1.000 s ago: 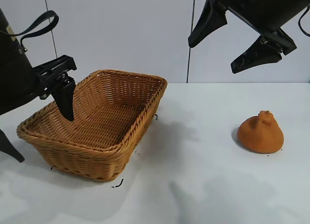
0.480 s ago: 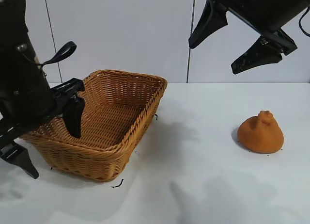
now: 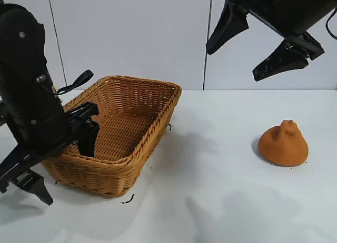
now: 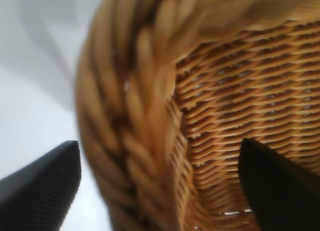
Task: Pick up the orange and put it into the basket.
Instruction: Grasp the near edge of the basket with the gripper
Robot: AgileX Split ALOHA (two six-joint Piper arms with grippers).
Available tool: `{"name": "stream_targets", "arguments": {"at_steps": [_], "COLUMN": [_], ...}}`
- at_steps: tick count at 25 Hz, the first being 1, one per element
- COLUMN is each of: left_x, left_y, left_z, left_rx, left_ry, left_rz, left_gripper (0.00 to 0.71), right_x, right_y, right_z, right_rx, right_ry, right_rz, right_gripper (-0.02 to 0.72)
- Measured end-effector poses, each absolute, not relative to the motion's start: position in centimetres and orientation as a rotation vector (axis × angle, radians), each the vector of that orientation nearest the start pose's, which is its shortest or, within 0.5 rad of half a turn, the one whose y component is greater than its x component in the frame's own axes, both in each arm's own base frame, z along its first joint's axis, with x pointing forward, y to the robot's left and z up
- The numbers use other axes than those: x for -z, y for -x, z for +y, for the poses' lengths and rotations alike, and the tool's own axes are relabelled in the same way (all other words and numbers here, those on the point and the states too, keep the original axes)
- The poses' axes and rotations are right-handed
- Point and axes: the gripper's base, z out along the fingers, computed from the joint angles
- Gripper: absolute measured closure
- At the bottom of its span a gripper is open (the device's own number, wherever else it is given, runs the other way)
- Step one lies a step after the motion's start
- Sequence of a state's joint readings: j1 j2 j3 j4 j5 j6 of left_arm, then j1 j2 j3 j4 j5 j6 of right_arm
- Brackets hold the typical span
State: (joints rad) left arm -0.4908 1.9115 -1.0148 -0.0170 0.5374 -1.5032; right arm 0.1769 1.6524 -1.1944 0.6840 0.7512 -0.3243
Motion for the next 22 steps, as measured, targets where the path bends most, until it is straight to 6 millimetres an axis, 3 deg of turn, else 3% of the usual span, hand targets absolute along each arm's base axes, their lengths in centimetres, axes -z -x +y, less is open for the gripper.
{"name": "stream_targets", "arguments": {"at_steps": [7, 13, 19, 22], "left_x": [-12.12, -12.12, -12.24, -12.31], "left_y": [-29.93, -29.93, -30.13, -30.08], "left_z": [-16.1, -16.11, -16.11, -16.18], "left_rx": [0.295, 0.297, 0.323, 0.335], "left_ry": [1.483, 1.489, 1.536, 1.559], "left_rz": [2.626, 2.623, 2.593, 2.588], "left_gripper": [0.315, 0.494, 0.611, 0.611], "right_x": [-26.19, -26.19, -26.19, -26.19], "right_y": [-33.53, -33.53, -33.53, -33.53], "right_z": [9.98, 9.98, 9.98, 9.98], "right_rx": [-0.719, -0.719, -0.718, -0.718], "right_ry": [0.126, 0.126, 0.126, 0.126], "right_rz": [2.577, 2.577, 2.577, 2.577], "right_gripper": [0.008, 0.008, 0.008, 0.008]}}
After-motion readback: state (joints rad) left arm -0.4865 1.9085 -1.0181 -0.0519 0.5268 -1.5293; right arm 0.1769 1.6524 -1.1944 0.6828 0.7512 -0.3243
